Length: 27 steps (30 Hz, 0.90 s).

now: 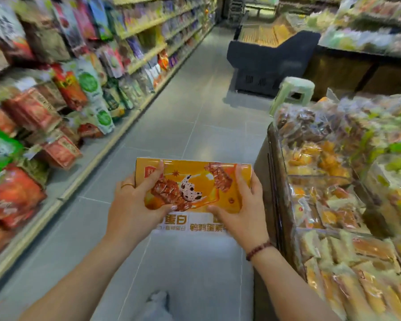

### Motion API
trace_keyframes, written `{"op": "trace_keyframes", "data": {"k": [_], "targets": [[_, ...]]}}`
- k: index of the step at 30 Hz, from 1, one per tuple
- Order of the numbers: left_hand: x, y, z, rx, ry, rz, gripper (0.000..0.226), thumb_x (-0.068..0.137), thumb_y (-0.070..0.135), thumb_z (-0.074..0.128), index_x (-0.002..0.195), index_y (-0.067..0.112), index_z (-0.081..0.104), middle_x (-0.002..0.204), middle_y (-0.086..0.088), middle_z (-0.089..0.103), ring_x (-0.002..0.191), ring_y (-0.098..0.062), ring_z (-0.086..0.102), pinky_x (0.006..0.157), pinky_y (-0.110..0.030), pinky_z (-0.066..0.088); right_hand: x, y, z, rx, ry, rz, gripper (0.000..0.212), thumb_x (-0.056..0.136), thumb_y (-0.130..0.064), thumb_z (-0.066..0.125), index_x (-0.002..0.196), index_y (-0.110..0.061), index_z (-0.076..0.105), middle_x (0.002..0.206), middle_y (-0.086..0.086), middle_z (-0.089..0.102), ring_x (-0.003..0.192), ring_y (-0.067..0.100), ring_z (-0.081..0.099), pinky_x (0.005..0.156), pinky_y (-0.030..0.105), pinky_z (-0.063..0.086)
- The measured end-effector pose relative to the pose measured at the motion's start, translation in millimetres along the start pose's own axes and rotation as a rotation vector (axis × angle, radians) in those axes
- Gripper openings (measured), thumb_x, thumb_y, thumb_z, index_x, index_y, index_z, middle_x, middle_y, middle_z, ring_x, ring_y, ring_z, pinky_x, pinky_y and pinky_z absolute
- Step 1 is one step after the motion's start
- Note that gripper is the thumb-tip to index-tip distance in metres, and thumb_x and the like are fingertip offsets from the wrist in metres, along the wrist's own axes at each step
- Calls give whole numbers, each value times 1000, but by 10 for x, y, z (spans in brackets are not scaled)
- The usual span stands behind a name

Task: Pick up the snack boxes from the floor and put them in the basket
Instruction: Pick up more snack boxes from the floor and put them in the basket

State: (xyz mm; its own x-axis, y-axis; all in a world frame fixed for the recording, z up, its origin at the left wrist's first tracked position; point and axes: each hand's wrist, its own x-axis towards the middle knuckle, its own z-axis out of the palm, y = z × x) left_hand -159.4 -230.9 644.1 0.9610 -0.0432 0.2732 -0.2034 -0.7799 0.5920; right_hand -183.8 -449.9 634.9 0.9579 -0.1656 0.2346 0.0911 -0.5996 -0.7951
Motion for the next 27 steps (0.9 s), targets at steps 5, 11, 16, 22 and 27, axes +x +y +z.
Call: {"op": "trace_keyframes", "data": {"k": [5,11,16,22,27], "targets": [[-660,-178,-572,87,143,-224,92,64,46,78,128,63,14,125,4,49,113,-21,36,89,-36,37,-119,-381,388,115,-235,-143,108,61,-36,84,135,-59,9,149,-5,15,139,18,24,108,43,38],[-1498,-600,-1280,185,298,-474,93,64,46,78,129,63,14,133,4,46,115,-20,35,91,-33,35,-470,-1026,1075,171,-502,-320,103,63,-33,84,138,-45,14,148,-2,17,138,14,23,112,30,30],[-2220,-1064,-1769,245,383,-688,94,64,47,79,128,65,13,128,-1,48,117,-24,36,92,-35,38,-901,-1540,1758,157,-714,-451,103,65,-37,83,137,-45,10,150,0,18,137,14,23,108,23,27],[-3064,-1721,-2254,312,454,-896,94,60,57,75,128,68,10,135,-3,48,124,-29,37,92,-42,44,-1522,-2109,2677,168,-968,-451,105,62,-38,84,133,-49,7,151,0,15,140,14,18,113,28,24],[-3520,-2262,-2580,238,511,-1003,93,62,53,76,138,54,22,137,3,46,120,-23,40,92,-35,41,-1936,-2583,3372,90,-1083,-489,108,62,-42,84,137,-50,6,151,-6,13,140,13,19,112,33,30]]}}
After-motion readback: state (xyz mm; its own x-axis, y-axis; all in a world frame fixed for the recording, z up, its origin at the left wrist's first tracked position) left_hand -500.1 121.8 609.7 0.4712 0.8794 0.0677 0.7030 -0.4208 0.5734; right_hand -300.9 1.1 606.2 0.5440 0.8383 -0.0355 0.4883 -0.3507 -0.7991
